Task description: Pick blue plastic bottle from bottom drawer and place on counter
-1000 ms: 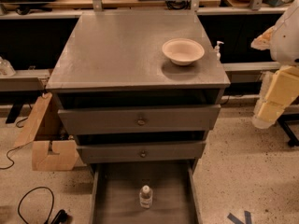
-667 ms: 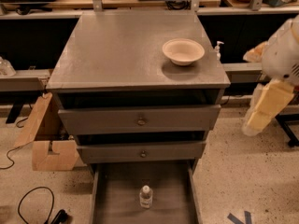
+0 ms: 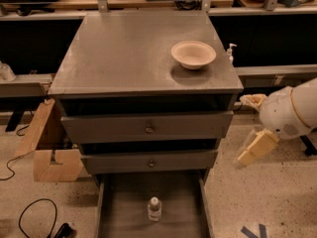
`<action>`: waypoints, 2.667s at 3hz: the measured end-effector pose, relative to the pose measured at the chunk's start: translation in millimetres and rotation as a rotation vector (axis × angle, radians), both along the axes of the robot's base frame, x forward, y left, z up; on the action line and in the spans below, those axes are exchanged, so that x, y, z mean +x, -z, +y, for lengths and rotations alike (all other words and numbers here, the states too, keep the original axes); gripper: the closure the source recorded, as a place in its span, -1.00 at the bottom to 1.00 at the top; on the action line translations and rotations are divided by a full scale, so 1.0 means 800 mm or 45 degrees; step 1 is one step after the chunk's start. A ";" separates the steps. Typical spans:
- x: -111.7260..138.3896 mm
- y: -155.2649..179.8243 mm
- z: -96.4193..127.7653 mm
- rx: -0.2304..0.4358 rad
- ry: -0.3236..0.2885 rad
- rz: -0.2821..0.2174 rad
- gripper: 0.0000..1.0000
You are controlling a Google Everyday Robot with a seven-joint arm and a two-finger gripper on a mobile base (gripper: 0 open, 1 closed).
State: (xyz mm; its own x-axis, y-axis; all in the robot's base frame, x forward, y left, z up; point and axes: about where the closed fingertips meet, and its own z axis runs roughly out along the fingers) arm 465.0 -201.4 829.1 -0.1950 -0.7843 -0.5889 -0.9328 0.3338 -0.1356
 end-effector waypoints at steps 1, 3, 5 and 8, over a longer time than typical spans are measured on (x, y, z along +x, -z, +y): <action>0.010 0.057 0.016 0.275 0.028 -0.111 -1.00; 0.014 0.103 0.012 0.486 -0.153 -0.325 -1.00; 0.021 0.180 0.051 0.424 -0.237 -0.290 -1.00; 0.025 0.433 0.123 0.549 -0.366 -0.241 -1.00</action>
Offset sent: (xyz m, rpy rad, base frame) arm 0.0101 0.0034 -0.1073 0.4564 -0.5253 0.2440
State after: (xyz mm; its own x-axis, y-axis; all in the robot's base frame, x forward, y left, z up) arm 485.3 -102.9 482.3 0.1320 -0.4702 -0.8726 -0.9672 0.1315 -0.2172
